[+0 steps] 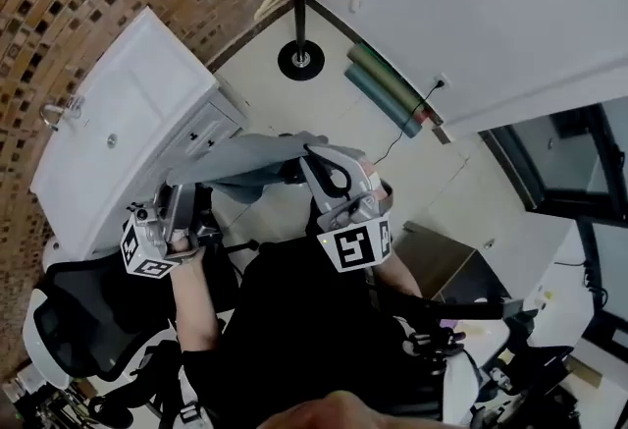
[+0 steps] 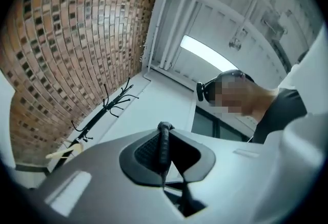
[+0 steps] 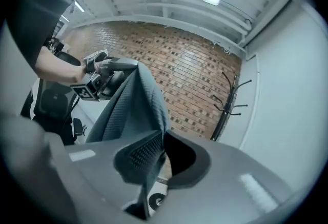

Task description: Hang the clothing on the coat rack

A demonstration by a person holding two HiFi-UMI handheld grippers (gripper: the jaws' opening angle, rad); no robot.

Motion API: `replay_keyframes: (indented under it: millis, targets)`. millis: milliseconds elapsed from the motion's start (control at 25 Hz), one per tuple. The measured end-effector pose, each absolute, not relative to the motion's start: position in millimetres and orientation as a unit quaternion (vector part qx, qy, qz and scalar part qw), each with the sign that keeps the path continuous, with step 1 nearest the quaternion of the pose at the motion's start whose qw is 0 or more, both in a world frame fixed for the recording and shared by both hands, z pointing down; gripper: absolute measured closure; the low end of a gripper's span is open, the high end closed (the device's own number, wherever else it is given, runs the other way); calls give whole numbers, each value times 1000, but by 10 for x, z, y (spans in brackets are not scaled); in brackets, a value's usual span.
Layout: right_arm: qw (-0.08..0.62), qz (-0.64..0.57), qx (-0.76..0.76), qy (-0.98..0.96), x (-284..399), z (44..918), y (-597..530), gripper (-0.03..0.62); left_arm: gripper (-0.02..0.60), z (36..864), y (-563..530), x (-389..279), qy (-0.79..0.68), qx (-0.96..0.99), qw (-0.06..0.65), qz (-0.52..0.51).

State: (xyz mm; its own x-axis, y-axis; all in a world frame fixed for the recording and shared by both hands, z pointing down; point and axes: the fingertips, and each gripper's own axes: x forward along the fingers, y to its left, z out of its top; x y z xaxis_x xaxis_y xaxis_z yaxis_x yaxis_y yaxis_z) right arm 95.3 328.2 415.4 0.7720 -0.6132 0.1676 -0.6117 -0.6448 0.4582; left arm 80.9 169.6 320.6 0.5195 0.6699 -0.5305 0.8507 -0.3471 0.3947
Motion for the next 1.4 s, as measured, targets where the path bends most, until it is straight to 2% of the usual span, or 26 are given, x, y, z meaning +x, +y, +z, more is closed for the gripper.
replay_keyframes:
  millis: [160,280,320,480,520,600,640,680,840,1000,1240,1400]
  targets:
    - [153,-24,925,-348,1246,4121,3582,550,560,2984,2157,1222,512,760,372,-150]
    - [44,50,928,-366,1507,4527,3739,327,560,2909,2427,1475,532,743,377,-150]
    - [24,85,923,-374,1601,4720,3760,277,560,2904,2494,1563,536,740,378,-148]
    - [-5,163,896,-414,1856,5360,3584,276,561,2967,2646,1927,552,721,394,-140]
    - [-13,175,890,-421,1929,5476,3516,286,561,3005,2655,2044,555,717,400,-138]
    - [-8,196,888,-416,2122,5634,3465,355,561,3094,2634,2309,554,710,413,-137]
    - [5,206,892,-401,2232,5670,3510,504,561,3142,2606,2455,552,708,420,-135]
    - [22,217,899,-380,2339,5669,3594,572,560,3183,2565,2604,548,707,427,-133]
    - [116,213,933,-265,2752,5260,4102,579,561,3233,2344,3145,540,709,433,-133]
    - [185,124,963,-149,3086,4479,4601,579,560,3364,2190,3482,534,736,391,-142]
    - [150,97,976,-126,3517,4163,4964,579,560,3381,2322,3648,546,752,332,-161]
    - [140,70,978,-135,3782,3856,5154,579,561,3051,2494,3891,539,776,283,-167]
